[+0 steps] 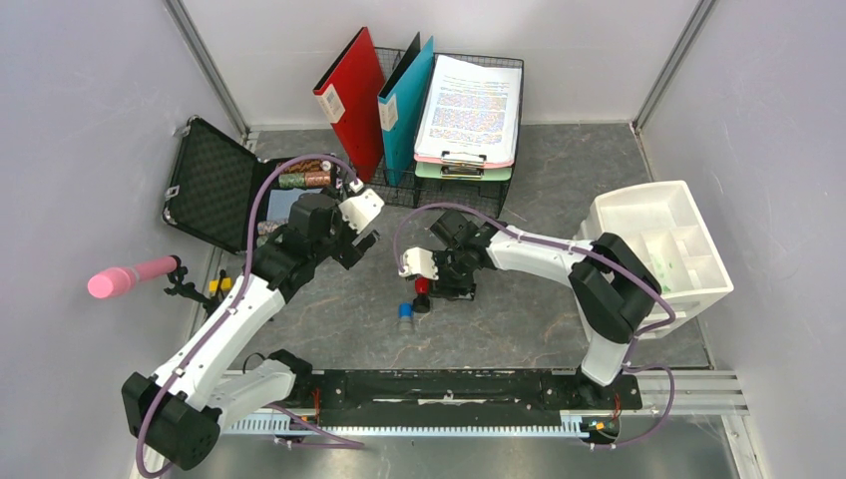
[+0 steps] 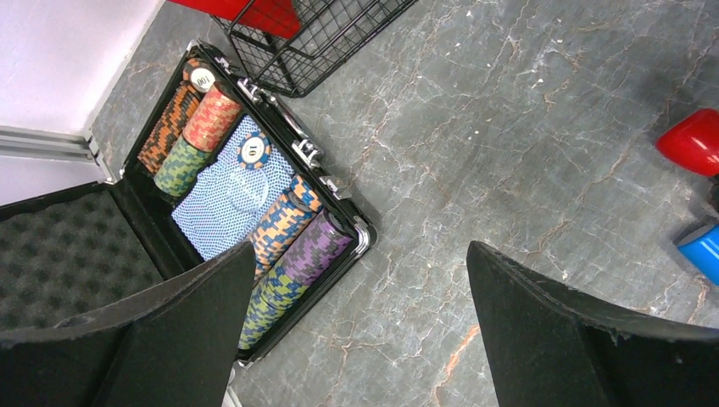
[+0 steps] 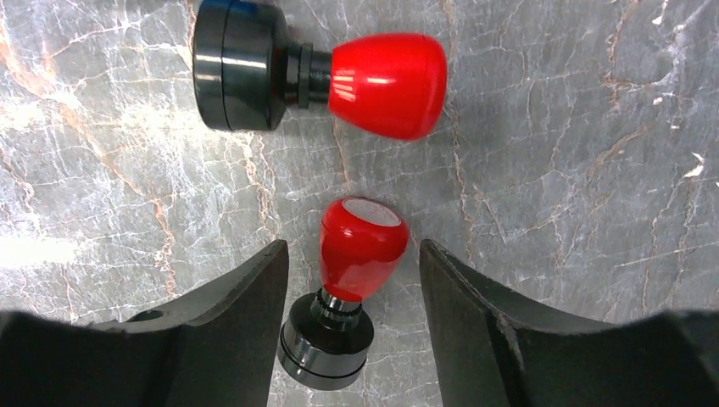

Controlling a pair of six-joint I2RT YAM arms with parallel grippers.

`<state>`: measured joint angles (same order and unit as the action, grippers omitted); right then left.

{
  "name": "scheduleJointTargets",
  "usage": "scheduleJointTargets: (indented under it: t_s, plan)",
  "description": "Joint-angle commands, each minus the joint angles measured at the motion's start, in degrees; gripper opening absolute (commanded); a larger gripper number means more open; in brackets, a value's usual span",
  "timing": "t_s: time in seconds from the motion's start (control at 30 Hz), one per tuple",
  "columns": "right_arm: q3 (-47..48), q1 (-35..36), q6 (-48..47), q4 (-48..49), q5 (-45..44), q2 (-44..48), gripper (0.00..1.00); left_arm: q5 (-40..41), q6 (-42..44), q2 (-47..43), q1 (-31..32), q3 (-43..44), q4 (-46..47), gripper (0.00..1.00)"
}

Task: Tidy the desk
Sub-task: Move the stationery to the center of the board.

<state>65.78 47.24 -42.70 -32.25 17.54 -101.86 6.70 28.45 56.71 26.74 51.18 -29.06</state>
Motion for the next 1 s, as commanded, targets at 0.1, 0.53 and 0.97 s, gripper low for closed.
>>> scheduleJointTargets:
  t_s: [0.1,0.53,0.97]
  plan:
    - [-1.76,-0.64,3.26,0.04,-3.48,8.65,0.65,-5.64,-2.09,0.84,-0.29,-0.17,2.48,1.00]
    - [-0.74,-19.97,6.17,-5.54,-10.19,34.72,0.72,-32.76,-9.55,8.06,1.20,2.99,9.98,1.00]
    - [14.80,-57.62,12.32,-11.55,-11.23,38.20,0.80,-33.15,-17.41,22.22,12.84,11.66,14.43,1.00]
